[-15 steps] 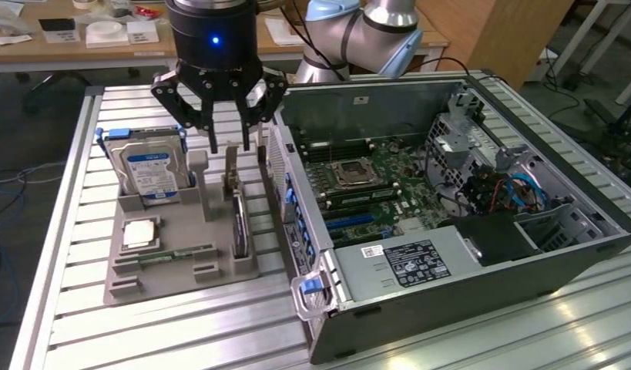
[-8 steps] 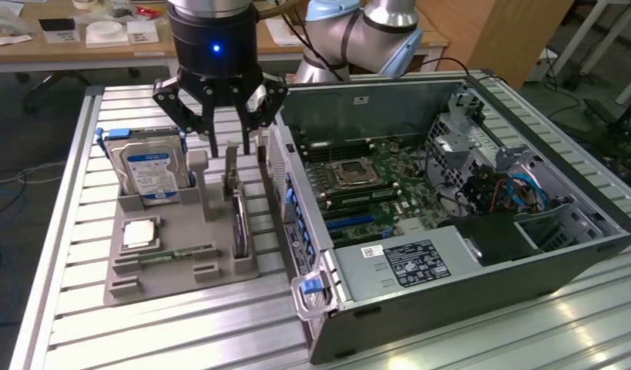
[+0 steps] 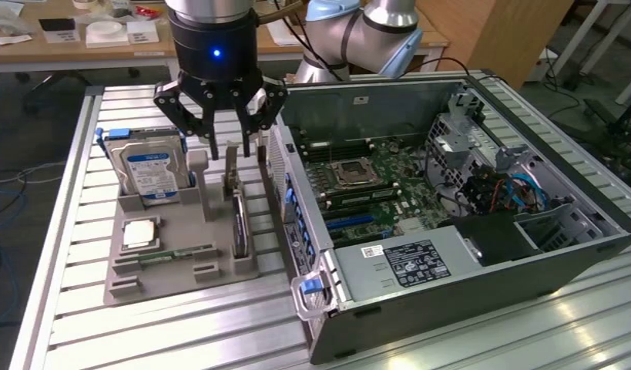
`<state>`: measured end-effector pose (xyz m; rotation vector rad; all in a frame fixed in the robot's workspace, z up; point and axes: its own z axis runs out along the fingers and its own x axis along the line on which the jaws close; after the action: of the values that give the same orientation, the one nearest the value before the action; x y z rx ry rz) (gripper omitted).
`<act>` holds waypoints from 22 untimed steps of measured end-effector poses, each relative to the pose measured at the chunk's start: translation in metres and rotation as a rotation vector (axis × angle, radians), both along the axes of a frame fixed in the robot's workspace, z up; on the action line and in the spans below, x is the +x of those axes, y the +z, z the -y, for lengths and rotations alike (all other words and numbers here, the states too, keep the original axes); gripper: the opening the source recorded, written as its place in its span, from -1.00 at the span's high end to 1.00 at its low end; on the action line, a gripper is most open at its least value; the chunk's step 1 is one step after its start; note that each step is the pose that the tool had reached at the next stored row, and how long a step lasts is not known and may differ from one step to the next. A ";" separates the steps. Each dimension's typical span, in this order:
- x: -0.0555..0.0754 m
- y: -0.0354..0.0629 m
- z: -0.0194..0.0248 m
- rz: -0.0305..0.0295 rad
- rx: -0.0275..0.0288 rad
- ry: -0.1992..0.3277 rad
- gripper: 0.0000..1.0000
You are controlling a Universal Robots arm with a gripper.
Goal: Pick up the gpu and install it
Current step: 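Pick up the gpu and move the gpu toward the slot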
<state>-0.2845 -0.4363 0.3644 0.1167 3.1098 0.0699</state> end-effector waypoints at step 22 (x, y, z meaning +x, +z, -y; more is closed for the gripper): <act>0.000 -0.0186 0.0000 0.0002 0.0088 0.000 0.11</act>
<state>-0.2846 -0.4363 0.3458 0.1169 3.1097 0.0836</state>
